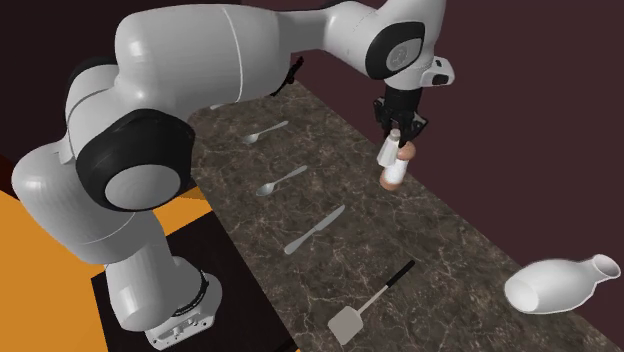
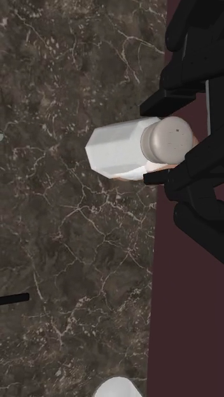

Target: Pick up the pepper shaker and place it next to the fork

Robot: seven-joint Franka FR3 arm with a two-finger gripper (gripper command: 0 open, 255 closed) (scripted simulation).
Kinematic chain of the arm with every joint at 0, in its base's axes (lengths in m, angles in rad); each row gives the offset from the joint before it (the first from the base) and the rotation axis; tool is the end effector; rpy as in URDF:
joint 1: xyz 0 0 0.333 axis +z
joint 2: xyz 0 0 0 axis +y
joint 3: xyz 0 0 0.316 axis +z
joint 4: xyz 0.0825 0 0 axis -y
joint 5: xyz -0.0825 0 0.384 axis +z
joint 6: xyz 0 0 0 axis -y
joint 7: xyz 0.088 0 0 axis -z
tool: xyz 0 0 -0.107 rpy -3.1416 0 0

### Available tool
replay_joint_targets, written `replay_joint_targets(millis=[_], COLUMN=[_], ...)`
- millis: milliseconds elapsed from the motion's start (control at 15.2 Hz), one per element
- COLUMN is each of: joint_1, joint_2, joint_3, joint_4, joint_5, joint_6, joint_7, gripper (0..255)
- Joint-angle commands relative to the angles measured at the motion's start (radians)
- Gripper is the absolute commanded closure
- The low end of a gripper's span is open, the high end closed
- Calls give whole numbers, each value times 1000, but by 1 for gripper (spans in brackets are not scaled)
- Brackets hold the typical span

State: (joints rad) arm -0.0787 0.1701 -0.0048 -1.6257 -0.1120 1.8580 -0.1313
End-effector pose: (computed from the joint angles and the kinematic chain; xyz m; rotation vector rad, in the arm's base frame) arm 0.6192 -0.0603 0.5244 3.0232 0.1154 0.0758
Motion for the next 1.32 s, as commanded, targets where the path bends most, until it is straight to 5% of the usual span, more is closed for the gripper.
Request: replay_joint_targets(millis=[0,594,1254], joint_1=[0,105,220], joint_2=[-1,-132,-189], joint_3=[0,84,198], joint_4=[15,-149,-210], joint_5=[1,-14,-13], joint_6=[-16,-6,-28], joint_7=[-2,193,420], gripper=[255,255,255])
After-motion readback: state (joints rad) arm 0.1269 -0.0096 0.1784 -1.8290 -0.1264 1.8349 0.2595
